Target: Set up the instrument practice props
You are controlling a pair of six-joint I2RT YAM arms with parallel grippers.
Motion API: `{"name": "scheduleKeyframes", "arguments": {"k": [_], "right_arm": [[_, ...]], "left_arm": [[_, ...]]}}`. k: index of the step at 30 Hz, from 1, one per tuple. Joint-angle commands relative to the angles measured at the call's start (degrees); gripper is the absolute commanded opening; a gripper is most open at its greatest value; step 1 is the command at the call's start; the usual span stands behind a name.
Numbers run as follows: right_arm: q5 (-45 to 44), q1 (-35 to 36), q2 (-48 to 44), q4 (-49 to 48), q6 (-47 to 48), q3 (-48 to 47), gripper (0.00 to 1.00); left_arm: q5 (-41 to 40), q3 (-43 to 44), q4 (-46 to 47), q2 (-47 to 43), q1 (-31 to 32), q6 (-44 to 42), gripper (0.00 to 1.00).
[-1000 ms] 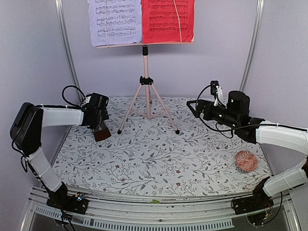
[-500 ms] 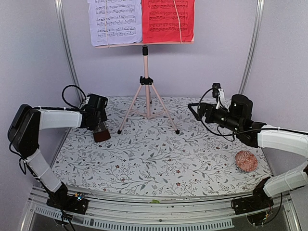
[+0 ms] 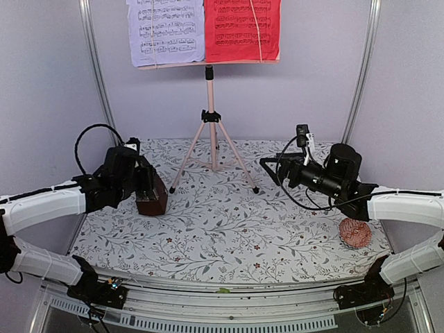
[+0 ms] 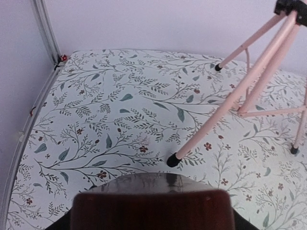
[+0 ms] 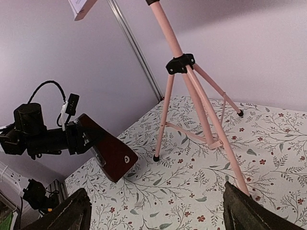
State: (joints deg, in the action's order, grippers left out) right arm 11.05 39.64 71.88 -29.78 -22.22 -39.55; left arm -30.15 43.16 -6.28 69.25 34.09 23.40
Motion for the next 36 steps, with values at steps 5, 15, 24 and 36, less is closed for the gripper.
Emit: {"name": "scheduleKeyframes", "arguments": {"k": [5,15,24,36], "right_arm": [[-5.59,7.06,0.09,-7.49,7.57,2.02,0.93],[-8.34,10.8,-0.8,-7.82,13.52,2.35,0.89],[-8.38,14.63,-1.61,-9.5,17.7,3.2,0.8],[0.0,17.55,3.31,-8.62,19.02,0.62,0.58]], "left_arm": [[8.89,1.3,2.72,-7.17,8.86,-7.12,0.0],[12.52,8.91,6.01,-3.99,20.2,-14.94,0.0],[19.21,12.32,12.55,-4.48,21.89,-20.0,0.0],[23.42,19.8,15.31,-3.83,25.57,-31.24,0.0]]}}
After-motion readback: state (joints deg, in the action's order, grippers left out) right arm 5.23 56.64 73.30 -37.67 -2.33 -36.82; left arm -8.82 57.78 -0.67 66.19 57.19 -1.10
